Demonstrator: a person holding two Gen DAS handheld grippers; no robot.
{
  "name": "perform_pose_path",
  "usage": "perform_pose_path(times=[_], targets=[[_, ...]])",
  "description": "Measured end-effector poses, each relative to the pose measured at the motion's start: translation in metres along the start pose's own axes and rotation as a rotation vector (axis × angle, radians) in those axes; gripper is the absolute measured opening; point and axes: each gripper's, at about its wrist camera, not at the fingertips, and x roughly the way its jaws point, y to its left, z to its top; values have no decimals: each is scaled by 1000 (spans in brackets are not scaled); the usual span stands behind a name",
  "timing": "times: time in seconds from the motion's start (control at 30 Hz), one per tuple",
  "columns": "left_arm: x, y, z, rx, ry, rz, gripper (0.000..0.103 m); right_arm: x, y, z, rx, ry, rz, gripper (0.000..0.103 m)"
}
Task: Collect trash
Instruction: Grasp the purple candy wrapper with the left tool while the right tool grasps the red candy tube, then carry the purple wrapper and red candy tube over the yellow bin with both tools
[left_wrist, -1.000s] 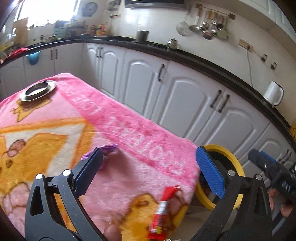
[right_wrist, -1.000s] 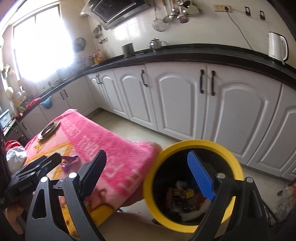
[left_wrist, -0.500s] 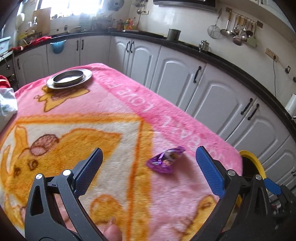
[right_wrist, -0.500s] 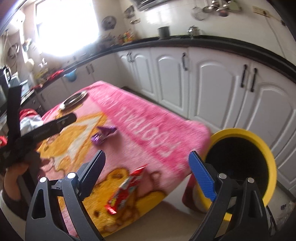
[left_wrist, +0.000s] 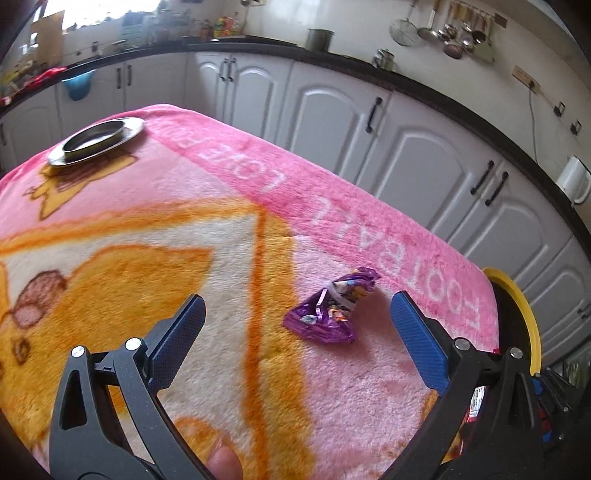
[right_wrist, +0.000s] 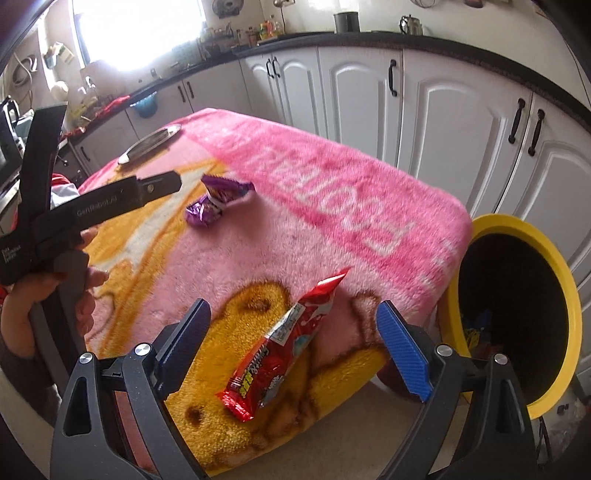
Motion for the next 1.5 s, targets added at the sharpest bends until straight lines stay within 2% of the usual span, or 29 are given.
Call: perform_pose_path(times=[0.1,0.13,0.2,0.33,0.37,0.4,0.43,0.5,0.6,0.93,1.33,1.5], targets=[[10,-7,1,40,13,-27,92,10,0,-2,7,30,6,87],[12,-9,2,49,17,-31,92,12,0,-4,10,43,19,81],[19,-12,3,69,27,-38,91,15,3,-5,-3,52,19,75],[31,-18,5,100,59,-48,79,17,10,-7,-42,51,1,57],[33,-20,5,107,66,-51,73,18,11,-7,-52,51,-2,53],[35,-22,5,114,72,-51,68,18,10,-7,-59,51,-6,43],[38,-23,4,122,82,-47,65,18,9,-7,-56,51,-5,38],[43,-25,3,128,101,-47,52,18,7,-5,-53,50,5,35],[49,-25,3,136,125,-26,40,19,5,-5,-52,47,13,32],[41,-26,-6,156,123,-6,36,15,3,1,-42,40,67,17],[14,-27,-26,124,115,-7,36,-11,11,8,-88,-20,114,16],[-2,-32,-31,89,97,-36,36,-28,3,11,-90,-50,108,16]])
